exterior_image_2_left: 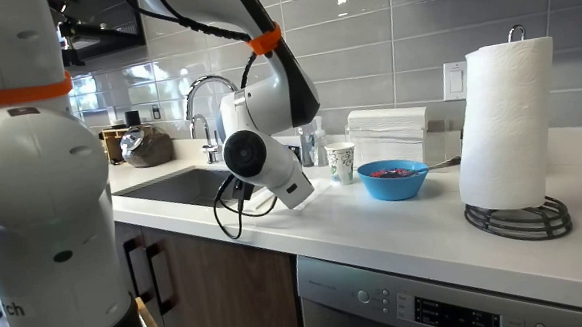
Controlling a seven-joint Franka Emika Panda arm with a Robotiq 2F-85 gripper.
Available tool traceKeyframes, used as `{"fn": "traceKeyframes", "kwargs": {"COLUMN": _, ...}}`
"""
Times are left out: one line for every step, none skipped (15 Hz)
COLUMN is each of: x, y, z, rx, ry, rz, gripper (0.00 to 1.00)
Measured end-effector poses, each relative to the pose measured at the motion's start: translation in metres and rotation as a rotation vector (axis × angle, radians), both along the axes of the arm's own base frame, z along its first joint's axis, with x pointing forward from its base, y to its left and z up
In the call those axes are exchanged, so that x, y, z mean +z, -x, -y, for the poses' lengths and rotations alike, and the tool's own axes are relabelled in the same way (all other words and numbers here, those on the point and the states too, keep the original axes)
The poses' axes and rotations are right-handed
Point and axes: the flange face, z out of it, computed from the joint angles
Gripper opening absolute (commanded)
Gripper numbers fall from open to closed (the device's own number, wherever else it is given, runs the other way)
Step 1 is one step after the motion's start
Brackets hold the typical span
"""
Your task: Pick up the white knife, then place it on the paper towel
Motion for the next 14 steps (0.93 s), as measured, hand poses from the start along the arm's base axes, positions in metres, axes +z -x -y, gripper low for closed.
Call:
{"fn": "traceKeyframes", "kwargs": {"x": -0.001, "y": 0.0, "z": 0.0, "rx": 0.0, "ry": 0.001, "rz": -0.003, "gripper": 0.01}}
{"fn": "traceKeyframes", "kwargs": {"x": -0.002, "y": 0.001, "z": 0.0, "rx": 0.0, "ry": 0.001, "rz": -0.007, "gripper": 0.01}}
{"fn": "traceKeyframes", "kwargs": {"x": -0.004, "y": 0.001, "z": 0.0, "rx": 0.0, "ry": 0.002, "rz": -0.01, "gripper": 0.01}}
{"fn": "traceKeyframes", "kwargs": {"x": -0.005, "y": 0.001, "z": 0.0, "rx": 0.0, "ry": 0.004, "rz": -0.014, "gripper": 0.01}}
{"fn": "traceKeyframes", "kwargs": {"x": -0.006, "y": 0.002, "z": 0.001, "rx": -0.001, "ry": 0.007, "rz": -0.019, "gripper": 0.01}}
{"fn": "traceKeyframes", "kwargs": {"x": -0.008, "y": 0.002, "z": 0.001, "rx": -0.002, "ry": 0.012, "rz": -0.026, "gripper": 0.01}}
{"fn": "traceKeyframes", "kwargs": {"x": -0.009, "y": 0.002, "z": 0.001, "rx": -0.002, "ry": 0.016, "rz": -0.032, "gripper": 0.01}}
{"fn": "traceKeyframes", "kwargs": {"x": -0.01, "y": 0.001, "z": 0.001, "rx": -0.002, "ry": 0.019, "rz": -0.035, "gripper": 0.01}}
{"fn": "traceKeyframes", "kwargs": {"x": -0.011, "y": 0.001, "z": 0.001, "rx": -0.001, "ry": 0.021, "rz": -0.036, "gripper": 0.14}}
{"fn": "traceKeyframes", "kwargs": {"x": -0.012, "y": 0.001, "z": 0.001, "rx": 0.0, "ry": 0.021, "rz": -0.037, "gripper": 0.23}}
{"fn": "traceKeyframes", "kwargs": {"x": -0.012, "y": 0.001, "z": 0.0, "rx": 0.0, "ry": 0.022, "rz": -0.038, "gripper": 0.31}}
{"fn": "traceKeyframes", "kwargs": {"x": -0.013, "y": 0.001, "z": 0.0, "rx": 0.001, "ry": 0.023, "rz": -0.04, "gripper": 0.35}}
{"fn": "traceKeyframes", "kwargs": {"x": -0.014, "y": 0.001, "z": 0.0, "rx": 0.002, "ry": 0.023, "rz": -0.042, "gripper": 0.4}}
{"fn": "traceKeyframes", "kwargs": {"x": -0.015, "y": 0.001, "z": -0.001, "rx": 0.003, "ry": 0.024, "rz": -0.044, "gripper": 0.41}}
